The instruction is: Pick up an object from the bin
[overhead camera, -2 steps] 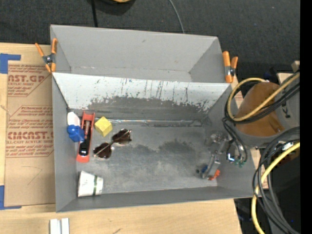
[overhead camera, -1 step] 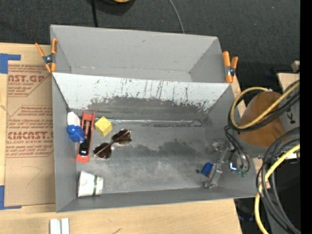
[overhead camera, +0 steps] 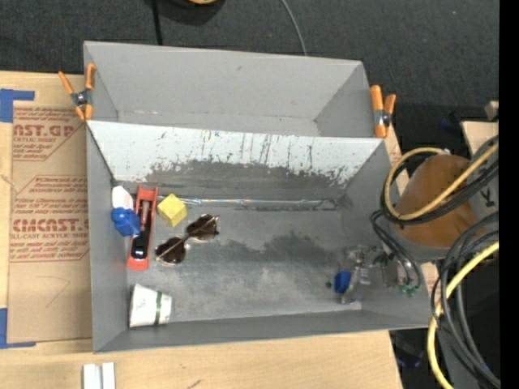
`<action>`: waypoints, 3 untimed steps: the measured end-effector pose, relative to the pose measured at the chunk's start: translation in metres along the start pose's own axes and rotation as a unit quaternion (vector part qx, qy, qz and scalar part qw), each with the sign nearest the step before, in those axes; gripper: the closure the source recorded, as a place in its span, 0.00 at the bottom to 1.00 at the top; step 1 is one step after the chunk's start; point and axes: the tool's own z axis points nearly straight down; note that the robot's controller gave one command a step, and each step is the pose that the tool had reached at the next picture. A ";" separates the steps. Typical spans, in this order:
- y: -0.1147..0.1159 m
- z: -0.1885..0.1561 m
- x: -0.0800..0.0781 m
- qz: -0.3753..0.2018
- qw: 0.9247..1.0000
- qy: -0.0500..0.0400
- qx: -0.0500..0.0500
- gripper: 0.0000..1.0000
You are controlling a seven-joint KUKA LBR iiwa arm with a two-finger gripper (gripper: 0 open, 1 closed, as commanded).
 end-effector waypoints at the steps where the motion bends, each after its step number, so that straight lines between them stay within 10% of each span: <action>1: 0.000 0.000 0.000 0.000 1.000 0.000 0.000 1.00; 3: 0.001 -0.061 -0.005 -0.009 1.000 -0.002 0.000 1.00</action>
Offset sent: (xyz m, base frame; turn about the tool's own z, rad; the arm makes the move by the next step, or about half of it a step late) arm 0.0031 0.0008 0.0459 -0.0296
